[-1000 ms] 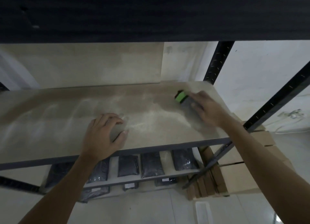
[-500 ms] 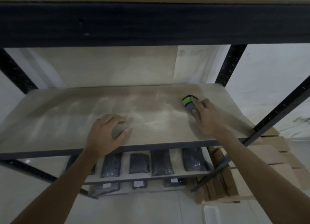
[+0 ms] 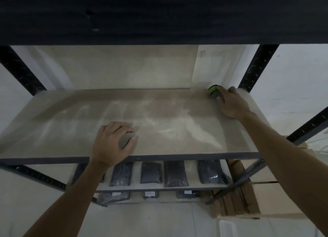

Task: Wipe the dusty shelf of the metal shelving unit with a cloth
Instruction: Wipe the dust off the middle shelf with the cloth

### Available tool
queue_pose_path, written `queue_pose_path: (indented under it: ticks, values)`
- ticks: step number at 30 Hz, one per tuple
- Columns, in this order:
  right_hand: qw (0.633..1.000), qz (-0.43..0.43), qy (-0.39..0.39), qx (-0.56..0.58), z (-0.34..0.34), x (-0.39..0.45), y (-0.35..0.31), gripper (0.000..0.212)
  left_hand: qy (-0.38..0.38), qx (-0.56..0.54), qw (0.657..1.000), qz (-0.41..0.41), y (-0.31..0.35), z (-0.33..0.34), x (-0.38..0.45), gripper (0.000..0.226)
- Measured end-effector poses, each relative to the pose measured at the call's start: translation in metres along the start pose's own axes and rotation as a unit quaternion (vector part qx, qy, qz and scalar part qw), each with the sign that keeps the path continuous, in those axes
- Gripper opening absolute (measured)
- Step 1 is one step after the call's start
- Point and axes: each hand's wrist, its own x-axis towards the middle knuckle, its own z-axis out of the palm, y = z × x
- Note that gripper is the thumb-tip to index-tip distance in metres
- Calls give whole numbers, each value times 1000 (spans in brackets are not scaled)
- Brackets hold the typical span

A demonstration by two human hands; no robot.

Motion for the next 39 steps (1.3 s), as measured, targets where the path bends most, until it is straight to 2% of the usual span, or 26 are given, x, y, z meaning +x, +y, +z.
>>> queue_pose_path:
  ticks: [2,5,8,10,15,18,21,23,26,27,30,33,36,39]
  values:
    - [999,-30,-21,-10,11,-2,-12,52,-1,2,1000,0,-1,1,0,29]
    - [988,-144,-61,-15,20,-16,-37,55,-6,0,1000,-3,-3,1,0,28]
    - [951,-287,-116,2,21,-39,-58,55,-5,1,1000,-7,-4,1,1,28]
    - [933,-331,-136,32,12,-41,-62,56,-12,-3,1000,-5,-3,1,1,28]
    - [961,-270,-43,37,-3,42,-61,48,-13,3,1000,-17,-3,2,1,26]
    - [963,-258,-75,5,18,66,-68,46,-7,4,1000,-21,-3,2,0,26]
    - [955,-285,-82,12,36,48,-74,46,-8,5,1000,-20,-2,2,0,26]
    - [936,-328,-120,46,33,22,-80,44,-10,5,1000,-23,-2,2,0,26]
    - [887,-401,-201,107,18,-3,-88,45,-7,2,1000,-22,-1,1,0,25]
    - [886,-405,-191,118,15,4,-90,45,-5,-1,1000,-24,-1,1,0,24]
    - [929,-342,-98,103,14,52,-94,46,0,-6,1000,-27,0,1,0,23]
    - [950,-298,-80,38,33,81,-92,45,3,-10,1000,-27,2,1,0,22]
    - [945,-312,-91,48,45,65,-92,45,-3,-7,1000,-28,2,0,0,22]
    - [905,-372,-172,110,35,17,-97,43,-10,-4,999,-33,3,-1,1,23]
